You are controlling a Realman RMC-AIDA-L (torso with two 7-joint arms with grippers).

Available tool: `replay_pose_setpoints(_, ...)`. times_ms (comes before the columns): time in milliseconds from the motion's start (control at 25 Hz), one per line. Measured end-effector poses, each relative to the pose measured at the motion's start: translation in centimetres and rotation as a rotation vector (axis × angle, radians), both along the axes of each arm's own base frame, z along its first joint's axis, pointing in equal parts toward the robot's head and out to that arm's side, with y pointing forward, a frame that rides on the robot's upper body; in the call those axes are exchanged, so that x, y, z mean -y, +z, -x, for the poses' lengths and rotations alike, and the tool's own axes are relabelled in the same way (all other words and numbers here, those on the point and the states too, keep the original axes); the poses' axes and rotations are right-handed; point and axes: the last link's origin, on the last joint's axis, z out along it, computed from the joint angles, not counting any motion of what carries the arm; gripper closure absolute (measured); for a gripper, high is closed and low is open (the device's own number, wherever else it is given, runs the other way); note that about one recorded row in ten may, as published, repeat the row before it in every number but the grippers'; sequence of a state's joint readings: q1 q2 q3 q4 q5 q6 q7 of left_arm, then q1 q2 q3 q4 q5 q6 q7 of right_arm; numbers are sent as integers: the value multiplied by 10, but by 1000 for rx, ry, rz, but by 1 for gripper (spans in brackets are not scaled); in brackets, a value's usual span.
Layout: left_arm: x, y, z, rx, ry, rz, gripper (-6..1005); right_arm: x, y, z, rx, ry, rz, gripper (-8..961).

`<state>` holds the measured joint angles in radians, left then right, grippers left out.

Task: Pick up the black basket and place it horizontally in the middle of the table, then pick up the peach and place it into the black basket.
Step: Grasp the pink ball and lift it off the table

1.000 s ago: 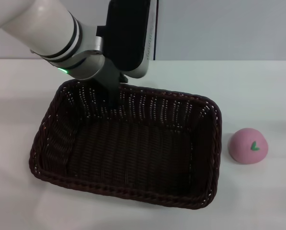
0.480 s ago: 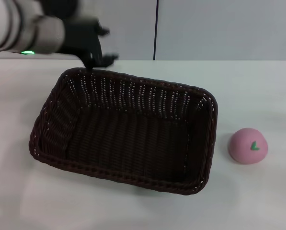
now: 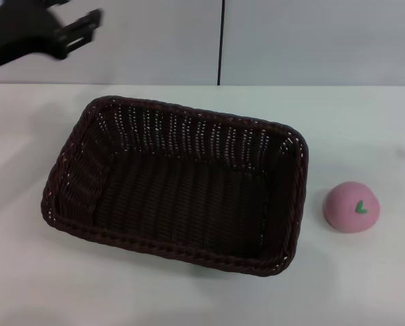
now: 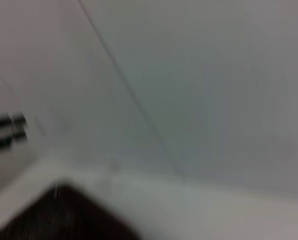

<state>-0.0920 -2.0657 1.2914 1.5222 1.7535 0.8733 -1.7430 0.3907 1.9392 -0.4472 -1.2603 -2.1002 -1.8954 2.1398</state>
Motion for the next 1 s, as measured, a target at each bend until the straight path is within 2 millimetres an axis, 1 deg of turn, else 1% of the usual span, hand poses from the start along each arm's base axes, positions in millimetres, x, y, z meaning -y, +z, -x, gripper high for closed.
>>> replay_pose_setpoints(40,4,1,10,19,23,-15,431,-8,-4,6,40,-40,79,239)
replay_pose_setpoints(80,4,1,10,19,23,-15,431,-18,-14,10,111,-108,182,239)
replay_pose_setpoints(120,4,1,10,19,23,-15,431,-18,-14,10,111,-108,182,239)
replay_pose_setpoints(160,7,2,17,33,39,-27,431,-24,-21,12,157,-145,226,239)
replay_pose_setpoints(200,13,-1,33,62,69,-37,431,-29,-28,14,203,-173,261,240)
replay_pose_setpoints(240,13,-1,33,62,69,-37,431,-33,-37,16,240,-192,292,240)
replay_pose_setpoints(280,19,-6,45,83,76,-38,431,-41,-52,20,286,-214,338,240)
replay_pose_setpoints(320,19,-6,45,83,76,-38,431,-41,-52,20,286,-214,338,240)
replay_pose_setpoints(360,19,-6,45,83,76,-38,431,-45,-61,23,295,-216,360,240)
replay_pose_setpoints(400,22,-8,50,97,78,-43,431,-52,-76,27,305,-216,391,240)
replay_pose_setpoints(440,24,-10,54,113,76,-47,431,-52,-76,27,305,-216,391,240)
replay_pose_setpoints(480,25,-11,56,124,70,-47,431,-59,-91,29,298,-207,402,240)
replay_pose_setpoints(520,25,-11,56,124,70,-47,431,-59,-91,29,298,-207,402,240)
replay_pose_setpoints(600,25,-11,56,124,70,-47,431,-64,-105,31,291,-202,414,240)
replay_pose_setpoints(640,28,-14,58,129,40,-44,431,-66,-111,31,290,-201,423,245)
replay_pose_setpoints(680,29,-14,58,130,25,-47,431,-69,-126,32,288,-202,456,250)
replay_pose_setpoints(720,29,-13,57,133,20,-51,431,-69,-126,32,288,-202,456,255)
replay_pose_setpoints(800,29,-13,57,133,20,-51,431,-70,-137,32,292,-202,480,265)
replay_pose_setpoints(880,28,-8,59,141,19,-68,431,-71,-150,34,316,-194,521,275)
replay_pose_setpoints(1000,27,-7,59,141,19,-72,431,-71,-153,36,337,-193,538,291)
